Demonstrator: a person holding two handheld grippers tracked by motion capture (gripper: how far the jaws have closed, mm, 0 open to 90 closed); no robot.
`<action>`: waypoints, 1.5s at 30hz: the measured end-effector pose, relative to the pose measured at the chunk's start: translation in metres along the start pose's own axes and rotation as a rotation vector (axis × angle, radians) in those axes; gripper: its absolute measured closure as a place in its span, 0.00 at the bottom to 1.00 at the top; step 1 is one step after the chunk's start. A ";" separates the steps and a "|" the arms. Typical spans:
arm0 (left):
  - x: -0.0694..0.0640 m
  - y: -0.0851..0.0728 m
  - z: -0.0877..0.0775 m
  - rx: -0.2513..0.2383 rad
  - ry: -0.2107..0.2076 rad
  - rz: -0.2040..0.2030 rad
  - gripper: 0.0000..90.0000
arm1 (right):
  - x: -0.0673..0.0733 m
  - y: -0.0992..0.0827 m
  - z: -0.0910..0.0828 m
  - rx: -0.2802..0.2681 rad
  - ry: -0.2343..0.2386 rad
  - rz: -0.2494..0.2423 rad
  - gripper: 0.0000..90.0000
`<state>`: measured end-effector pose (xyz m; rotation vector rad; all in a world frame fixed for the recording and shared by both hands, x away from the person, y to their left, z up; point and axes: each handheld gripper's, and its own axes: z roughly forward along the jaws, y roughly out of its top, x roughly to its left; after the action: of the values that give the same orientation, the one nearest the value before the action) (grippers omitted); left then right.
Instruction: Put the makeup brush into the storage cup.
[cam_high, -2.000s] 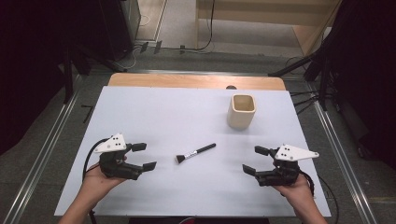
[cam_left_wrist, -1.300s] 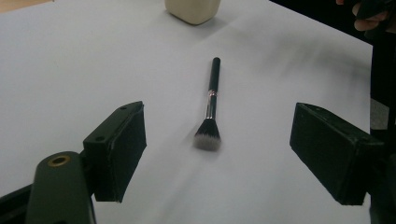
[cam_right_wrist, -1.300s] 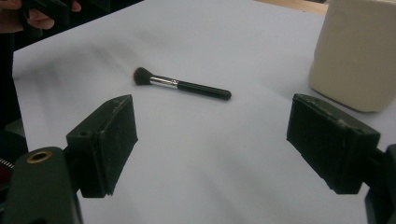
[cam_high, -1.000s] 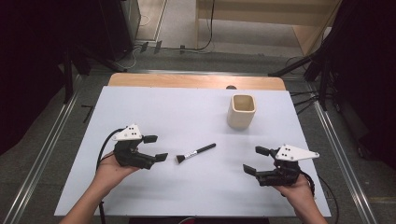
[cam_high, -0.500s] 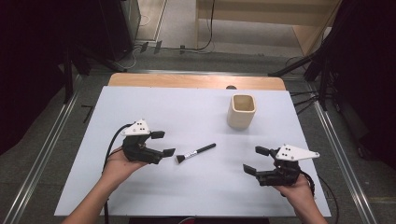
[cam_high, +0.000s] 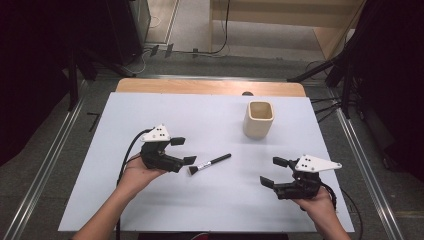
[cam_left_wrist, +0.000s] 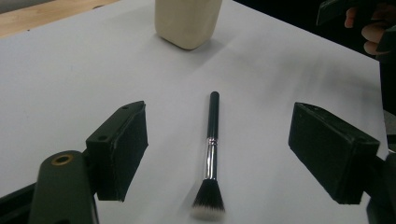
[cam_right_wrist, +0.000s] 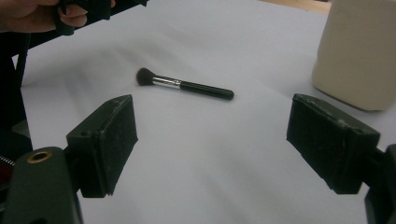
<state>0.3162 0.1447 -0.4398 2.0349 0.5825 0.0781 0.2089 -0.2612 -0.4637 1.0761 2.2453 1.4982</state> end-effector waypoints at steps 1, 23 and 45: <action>0.000 0.000 0.001 0.004 -0.001 0.001 0.22 | 0.000 0.000 0.000 0.000 -0.001 -0.002 0.19; -0.007 0.017 0.037 -0.042 -0.028 0.015 0.24 | 0.000 0.001 0.000 -0.001 0.008 -0.002 0.19; -0.003 0.037 0.056 0.222 -0.012 0.051 0.25 | 0.000 0.000 0.001 0.008 0.019 0.000 0.19</action>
<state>0.3437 0.0832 -0.4377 2.2644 0.5516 0.0331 0.2094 -0.2607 -0.4641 1.0691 2.2662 1.5066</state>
